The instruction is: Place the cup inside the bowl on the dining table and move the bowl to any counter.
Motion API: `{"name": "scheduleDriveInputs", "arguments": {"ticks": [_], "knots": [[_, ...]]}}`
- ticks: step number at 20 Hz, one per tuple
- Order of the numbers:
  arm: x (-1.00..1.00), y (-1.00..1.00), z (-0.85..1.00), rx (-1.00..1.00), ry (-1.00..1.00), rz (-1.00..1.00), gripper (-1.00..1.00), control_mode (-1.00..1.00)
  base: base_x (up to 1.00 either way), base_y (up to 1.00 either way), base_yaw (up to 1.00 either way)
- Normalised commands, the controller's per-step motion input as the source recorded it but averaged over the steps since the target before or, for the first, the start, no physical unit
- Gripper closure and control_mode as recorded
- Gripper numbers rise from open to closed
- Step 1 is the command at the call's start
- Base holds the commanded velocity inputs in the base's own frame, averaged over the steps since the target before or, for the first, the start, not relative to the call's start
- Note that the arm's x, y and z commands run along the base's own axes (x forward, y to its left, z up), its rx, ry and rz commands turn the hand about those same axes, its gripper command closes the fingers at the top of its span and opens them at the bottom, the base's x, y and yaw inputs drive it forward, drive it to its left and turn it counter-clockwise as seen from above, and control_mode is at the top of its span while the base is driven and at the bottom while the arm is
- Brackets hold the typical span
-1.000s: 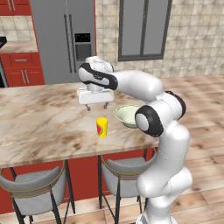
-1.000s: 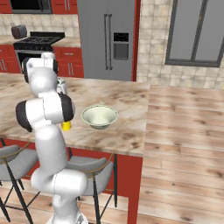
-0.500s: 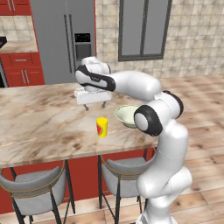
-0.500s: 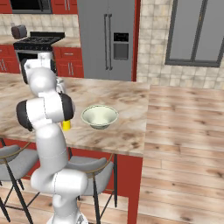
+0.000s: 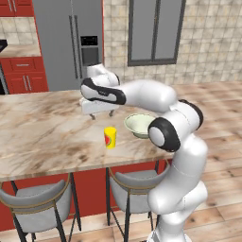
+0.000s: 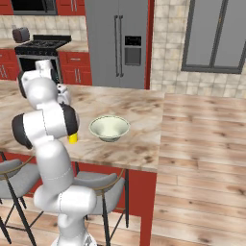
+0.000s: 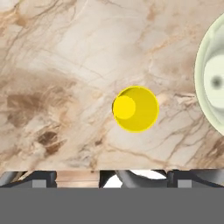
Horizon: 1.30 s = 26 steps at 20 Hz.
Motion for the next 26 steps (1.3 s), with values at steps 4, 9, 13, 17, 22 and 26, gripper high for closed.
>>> {"name": "scheduleDriveInputs", "arguments": {"ticks": [4,9,13,17,22,26], "knots": [[0.0,0.0,-0.06,0.0,-0.15,0.0,-1.0,-1.0,0.0,0.0,0.0],[0.0,0.0,-0.06,0.0,-0.06,0.0,-1.0,-1.0,0.0,0.0,0.0],[0.18,0.0,-0.1,0.0,0.03,0.0,-1.0,-1.0,0.0,0.0,0.0],[0.13,-0.05,-0.14,0.0,0.05,0.0,-1.0,-1.0,0.0,0.0,0.0],[0.06,0.0,-0.11,0.0,0.01,0.0,-1.0,-1.0,0.0,0.0,0.0],[0.12,0.0,-0.17,0.0,0.0,0.0,-1.0,-1.0,0.0,0.0,0.0]]}}
